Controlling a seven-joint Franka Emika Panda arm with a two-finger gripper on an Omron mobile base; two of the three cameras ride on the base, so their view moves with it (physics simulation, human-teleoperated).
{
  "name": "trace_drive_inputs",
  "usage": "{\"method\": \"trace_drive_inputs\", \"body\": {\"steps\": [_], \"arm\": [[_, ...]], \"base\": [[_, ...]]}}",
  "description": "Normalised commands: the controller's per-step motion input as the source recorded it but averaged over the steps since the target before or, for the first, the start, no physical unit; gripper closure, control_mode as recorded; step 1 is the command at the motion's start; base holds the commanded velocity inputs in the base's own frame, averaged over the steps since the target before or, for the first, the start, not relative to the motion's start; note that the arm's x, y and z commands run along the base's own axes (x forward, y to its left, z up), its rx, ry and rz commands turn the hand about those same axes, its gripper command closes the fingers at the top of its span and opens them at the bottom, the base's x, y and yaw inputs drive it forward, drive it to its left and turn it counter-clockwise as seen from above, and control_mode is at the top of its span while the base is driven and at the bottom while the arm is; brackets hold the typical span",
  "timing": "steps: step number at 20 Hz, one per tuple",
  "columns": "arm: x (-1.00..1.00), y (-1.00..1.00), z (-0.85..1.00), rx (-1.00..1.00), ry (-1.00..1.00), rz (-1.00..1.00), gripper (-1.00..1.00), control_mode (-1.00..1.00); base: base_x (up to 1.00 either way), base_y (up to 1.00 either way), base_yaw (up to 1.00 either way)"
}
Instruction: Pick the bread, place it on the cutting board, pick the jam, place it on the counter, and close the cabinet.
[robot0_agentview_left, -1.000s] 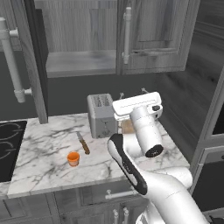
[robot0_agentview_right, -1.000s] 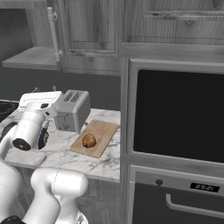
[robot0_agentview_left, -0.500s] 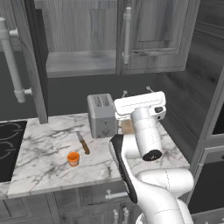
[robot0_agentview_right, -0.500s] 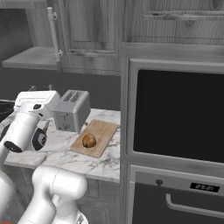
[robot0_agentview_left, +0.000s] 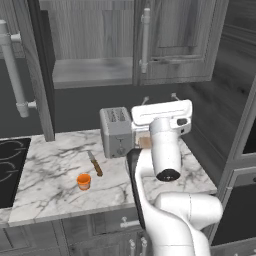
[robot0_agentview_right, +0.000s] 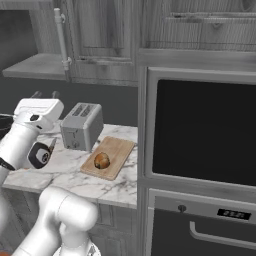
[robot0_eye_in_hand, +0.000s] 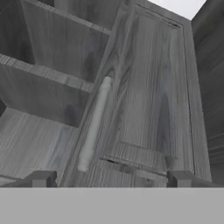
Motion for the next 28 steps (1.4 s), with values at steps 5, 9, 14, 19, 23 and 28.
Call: {"method": "trace_drive_inputs", "body": {"steps": [5, 9, 14, 19, 23, 28], "arm": [[-0.52, 0.11, 0.28, 0.00, 0.06, -0.12, -1.00, -1.00], [-0.62, 0.14, 0.28, 0.00, 0.06, -0.11, -1.00, -1.00], [-0.58, 0.14, 0.41, 0.00, 0.05, -0.10, -1.00, -1.00], [-0.56, 0.18, 0.41, 0.02, 0.10, -0.08, -1.00, -1.00], [-0.68, 0.24, 0.39, 0.05, 0.14, -0.09, -1.00, -1.00], [-0.57, 0.21, 0.46, 0.03, 0.12, -0.08, -1.00, -1.00]], "base": [[0.00, 0.00, 0.00], [0.00, 0.00, 0.00], [0.00, 0.00, 0.00], [0.00, 0.00, 0.00], [0.00, 0.00, 0.00], [0.00, 0.00, 0.00]]}}
